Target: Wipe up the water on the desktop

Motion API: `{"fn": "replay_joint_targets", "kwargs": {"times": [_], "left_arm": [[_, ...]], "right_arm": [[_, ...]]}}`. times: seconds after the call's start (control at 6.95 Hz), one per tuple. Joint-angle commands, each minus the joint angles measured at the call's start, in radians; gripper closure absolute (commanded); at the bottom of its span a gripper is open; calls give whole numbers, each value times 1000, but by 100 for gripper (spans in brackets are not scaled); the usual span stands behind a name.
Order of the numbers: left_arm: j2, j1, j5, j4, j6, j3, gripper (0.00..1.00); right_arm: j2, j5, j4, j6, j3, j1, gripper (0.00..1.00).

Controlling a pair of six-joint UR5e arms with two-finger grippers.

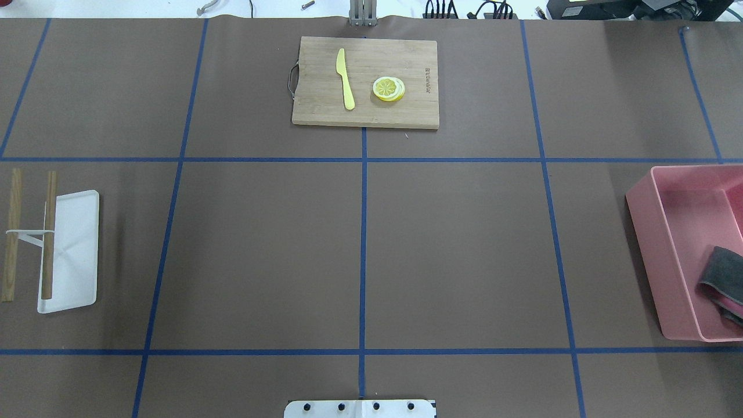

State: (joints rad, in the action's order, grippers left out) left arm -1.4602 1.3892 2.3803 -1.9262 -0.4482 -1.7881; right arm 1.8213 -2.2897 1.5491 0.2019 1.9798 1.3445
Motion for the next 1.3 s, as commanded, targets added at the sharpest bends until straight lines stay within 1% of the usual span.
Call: {"fn": "replay_joint_targets", "kwargs": {"times": [0.0, 0.14, 0.29, 0.43, 0.58, 0.72, 0.86, 1.15], "left_arm": [[0, -1, 2, 9, 58, 47, 2], [-2, 1, 4, 38, 128, 53, 2], [-8, 5, 4, 144, 173, 21, 2], [-20, 36, 2, 248, 280, 19, 2], [-70, 53, -1, 366, 368, 21, 2], [-90, 69, -9, 434, 446, 24, 2], [-89, 97, -10, 440, 486, 41, 2], [-74, 103, -4, 435, 484, 67, 2]], "right_arm": [[-216, 24, 3, 37, -163, 21, 0], [-278, 19, 0, 31, -262, 39, 0], [-275, 19, 2, 25, -277, 53, 0], [-261, 15, 2, 21, -279, 67, 0], [-246, 16, 2, 19, -279, 86, 0], [-244, 25, 0, 19, -288, 88, 0], [-243, 24, 0, 18, -303, 90, 0], [-240, 9, 0, 8, -314, 97, 0]]}}
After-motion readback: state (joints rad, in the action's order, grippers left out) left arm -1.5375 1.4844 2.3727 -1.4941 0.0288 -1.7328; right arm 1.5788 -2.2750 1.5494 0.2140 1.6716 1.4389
